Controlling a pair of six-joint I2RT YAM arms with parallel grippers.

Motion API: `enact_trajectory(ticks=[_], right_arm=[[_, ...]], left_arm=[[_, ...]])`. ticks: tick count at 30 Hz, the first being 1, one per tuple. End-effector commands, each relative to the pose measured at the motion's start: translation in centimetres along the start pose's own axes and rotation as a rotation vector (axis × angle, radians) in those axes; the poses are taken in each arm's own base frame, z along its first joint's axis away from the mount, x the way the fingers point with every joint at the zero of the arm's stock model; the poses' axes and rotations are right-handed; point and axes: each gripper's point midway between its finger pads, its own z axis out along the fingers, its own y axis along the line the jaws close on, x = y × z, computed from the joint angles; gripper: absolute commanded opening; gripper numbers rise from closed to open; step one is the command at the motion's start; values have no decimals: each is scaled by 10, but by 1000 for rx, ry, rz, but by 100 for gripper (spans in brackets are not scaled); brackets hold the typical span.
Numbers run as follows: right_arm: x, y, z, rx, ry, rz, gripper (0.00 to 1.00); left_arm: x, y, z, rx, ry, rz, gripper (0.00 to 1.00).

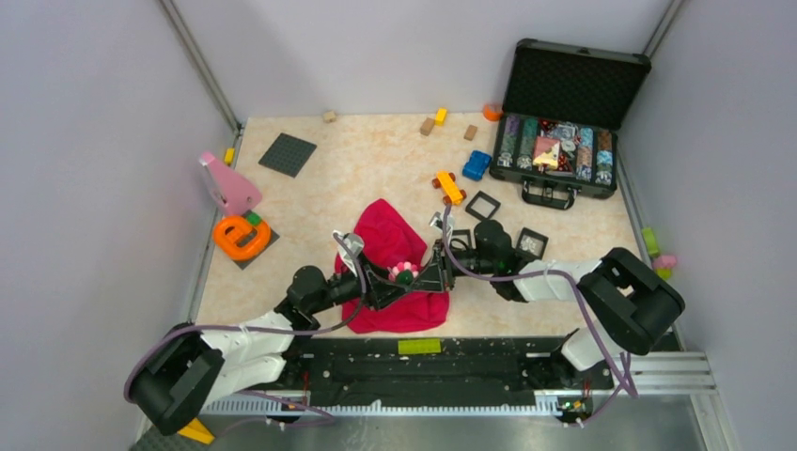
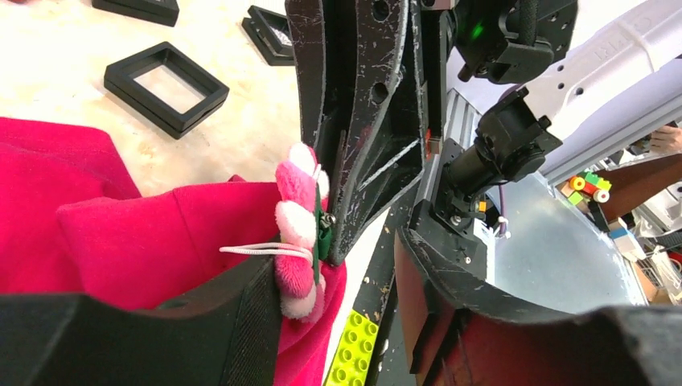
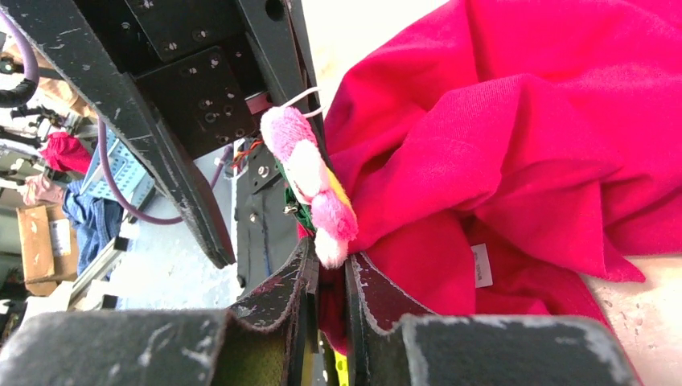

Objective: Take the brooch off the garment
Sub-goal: Remove the brooch from the clothes.

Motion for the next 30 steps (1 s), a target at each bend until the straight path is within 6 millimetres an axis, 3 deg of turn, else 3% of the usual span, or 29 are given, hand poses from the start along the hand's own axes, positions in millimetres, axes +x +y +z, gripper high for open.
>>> enact_trajectory(ticks=[1, 8, 12, 14, 16, 20, 30], right_arm=[[-25, 5, 2, 1, -82, -72, 0], [-24, 3, -2, -4, -90, -48, 0], [-23, 5, -3, -14, -87, -47, 0], [-24, 7, -2, -21, -88, -47, 0], [-26, 10, -2, -36, -88, -48, 8], [-28, 18, -1, -82, -92, -37, 27], [-27, 20, 0, -105, -92, -29, 33]], left_arm=[[-10, -10, -3, 15, -42, 13, 55], [-19, 0, -13, -72, -107, 36, 49], [-22, 0, -17, -77, -134, 59, 28], [-21, 3, -17, -88, -127, 59, 9], [-18, 3, -15, -82, -112, 59, 0], [-13, 0, -9, -52, -73, 41, 0], [-10, -1, -4, -28, -56, 20, 0]])
